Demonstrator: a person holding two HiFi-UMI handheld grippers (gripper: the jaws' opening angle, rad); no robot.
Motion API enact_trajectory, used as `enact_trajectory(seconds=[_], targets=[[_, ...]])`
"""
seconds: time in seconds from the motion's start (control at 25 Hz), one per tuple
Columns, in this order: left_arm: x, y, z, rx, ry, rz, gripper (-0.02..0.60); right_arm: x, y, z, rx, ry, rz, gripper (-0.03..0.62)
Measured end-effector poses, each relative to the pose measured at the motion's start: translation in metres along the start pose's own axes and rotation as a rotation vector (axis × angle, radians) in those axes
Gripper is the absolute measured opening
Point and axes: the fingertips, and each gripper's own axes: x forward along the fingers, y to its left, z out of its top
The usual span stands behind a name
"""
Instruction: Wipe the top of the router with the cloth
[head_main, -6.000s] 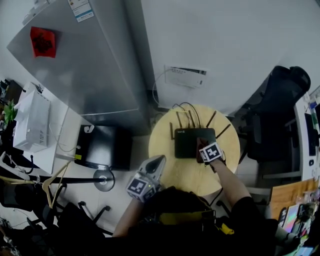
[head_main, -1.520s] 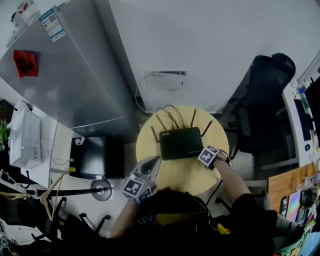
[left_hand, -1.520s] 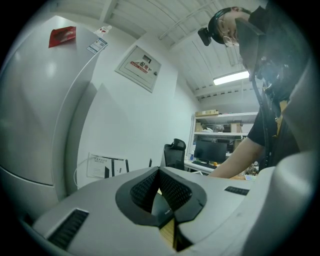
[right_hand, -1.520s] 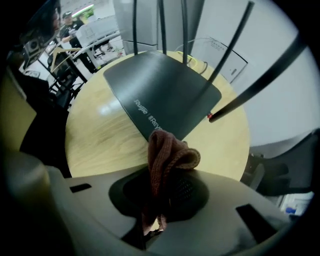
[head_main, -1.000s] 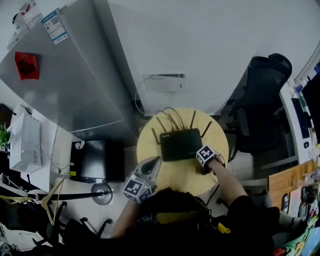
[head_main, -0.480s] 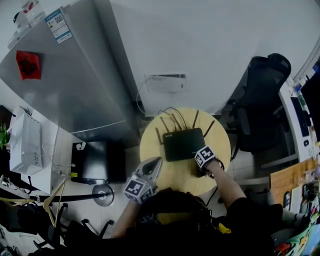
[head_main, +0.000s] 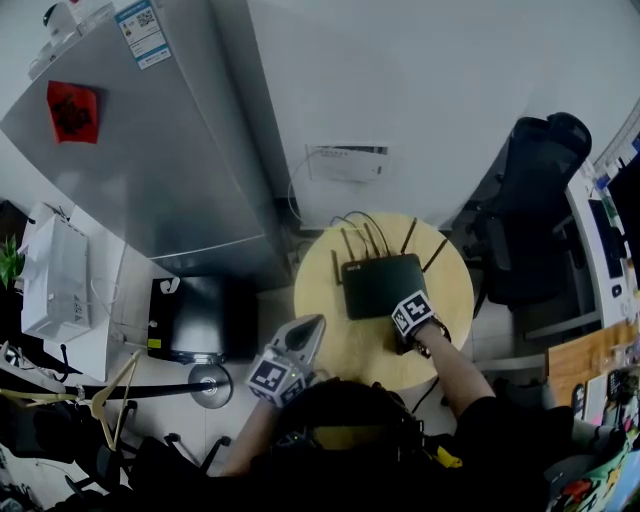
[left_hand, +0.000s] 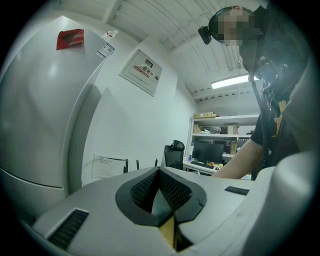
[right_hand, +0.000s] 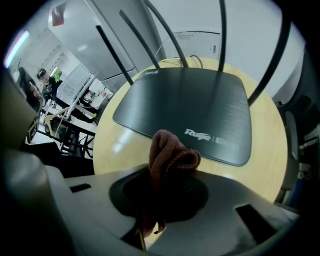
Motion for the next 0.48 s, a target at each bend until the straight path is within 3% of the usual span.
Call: enact_trajectory(seconds=[0.28, 0.48], targets=[[-0.033, 0.032, -0.006, -0.007, 0.031, 0.005, -0.003, 0.008, 0.022, 0.009, -0.021, 0.000, -0.049, 0.063], [-0.043, 0.043, -0.006, -0.002, 0.041, -0.023, -0.003, 0.013, 0.045, 0.018, 0.012, -0.020, -0.018, 0.063]])
